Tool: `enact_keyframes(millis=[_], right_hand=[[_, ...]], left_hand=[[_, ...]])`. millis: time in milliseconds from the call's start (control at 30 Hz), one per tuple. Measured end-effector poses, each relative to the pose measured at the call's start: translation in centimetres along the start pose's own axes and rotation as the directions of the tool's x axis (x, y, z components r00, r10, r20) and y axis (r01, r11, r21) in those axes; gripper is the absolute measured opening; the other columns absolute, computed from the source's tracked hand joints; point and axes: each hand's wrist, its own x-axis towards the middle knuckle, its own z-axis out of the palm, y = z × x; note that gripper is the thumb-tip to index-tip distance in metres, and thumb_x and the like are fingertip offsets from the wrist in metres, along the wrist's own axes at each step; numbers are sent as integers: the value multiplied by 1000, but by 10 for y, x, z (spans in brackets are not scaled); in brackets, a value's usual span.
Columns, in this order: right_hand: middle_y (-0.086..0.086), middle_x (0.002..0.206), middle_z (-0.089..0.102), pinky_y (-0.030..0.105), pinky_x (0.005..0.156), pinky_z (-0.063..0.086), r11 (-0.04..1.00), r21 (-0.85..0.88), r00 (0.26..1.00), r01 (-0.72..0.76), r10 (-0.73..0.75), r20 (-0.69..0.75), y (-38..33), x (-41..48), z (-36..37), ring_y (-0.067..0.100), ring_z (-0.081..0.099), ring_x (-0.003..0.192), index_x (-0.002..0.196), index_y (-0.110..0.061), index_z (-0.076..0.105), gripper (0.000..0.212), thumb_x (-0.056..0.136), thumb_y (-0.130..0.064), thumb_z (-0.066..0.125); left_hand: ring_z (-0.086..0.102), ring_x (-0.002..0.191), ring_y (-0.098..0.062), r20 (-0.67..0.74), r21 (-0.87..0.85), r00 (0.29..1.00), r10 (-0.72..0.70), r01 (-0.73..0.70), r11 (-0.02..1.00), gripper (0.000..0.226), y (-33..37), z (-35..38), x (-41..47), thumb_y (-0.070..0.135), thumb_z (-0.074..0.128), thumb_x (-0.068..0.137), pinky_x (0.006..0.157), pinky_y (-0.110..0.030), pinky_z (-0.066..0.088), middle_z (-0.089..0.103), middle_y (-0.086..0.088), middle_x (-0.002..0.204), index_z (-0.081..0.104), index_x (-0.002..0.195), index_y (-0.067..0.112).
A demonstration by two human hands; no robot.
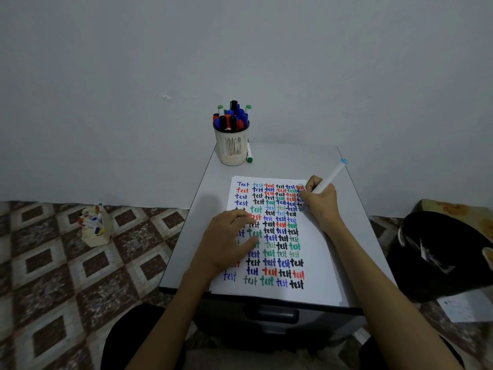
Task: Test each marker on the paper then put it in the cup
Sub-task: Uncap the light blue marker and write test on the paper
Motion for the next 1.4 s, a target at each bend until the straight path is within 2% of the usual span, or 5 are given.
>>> enact_keyframes(millis=[100, 600, 967, 1133, 1400], right_hand=[[1, 56, 45, 15, 45, 43, 999, 49, 999, -9, 11, -47, -1, -1, -1, -1, 48, 44, 62, -12, 39, 38, 78, 17, 56], [1, 57, 44, 15, 48, 43, 999, 33, 999, 11, -9, -45, 2, -1, -1, -4, 48, 46, 61, -13, 37, 39, 79, 17, 55], [4, 60, 45, 17, 51, 46, 1000, -3, 998, 22, -22, -66, 4, 1, -1, 4, 50, 53, 64, -13, 37, 37, 81, 15, 56], [2, 59, 45, 16, 49, 46, 1000, 14, 995, 9, -8, -98, 4, 0, -3, -3, 50, 46, 63, -14, 38, 38, 81, 13, 58], [1, 59, 43, 20, 50, 47, 1000, 10, 990, 29, -28, -140, 6, 1, -1, 7, 48, 53, 64, -15, 36, 38, 83, 12, 54]], left_hand=[[46, 114, -7, 1, 2, 1000, -2, 2, 1000, 48, 0, 1, 0, 52, 49, 81, 100, -26, 32, 55, 9, 123, 59, 119, 25], [48, 113, -7, -11, -1, 1000, 2, -2, 1000, 47, 1, -1, -1, 52, 50, 81, 99, -28, 34, 56, 8, 122, 60, 118, 25], [47, 114, -7, 3, 12, 1000, -3, 3, 1000, 48, 1, -1, 1, 53, 48, 81, 99, -25, 32, 55, 9, 123, 59, 119, 25], [47, 114, -8, 10, 16, 1000, -5, 5, 1000, 50, 1, 0, 1, 55, 46, 81, 99, -28, 34, 55, 8, 123, 59, 119, 26], [46, 114, -7, 21, 16, 1000, -13, 13, 1000, 50, 1, -1, 1, 55, 46, 81, 100, -27, 34, 54, 9, 124, 58, 120, 26]])
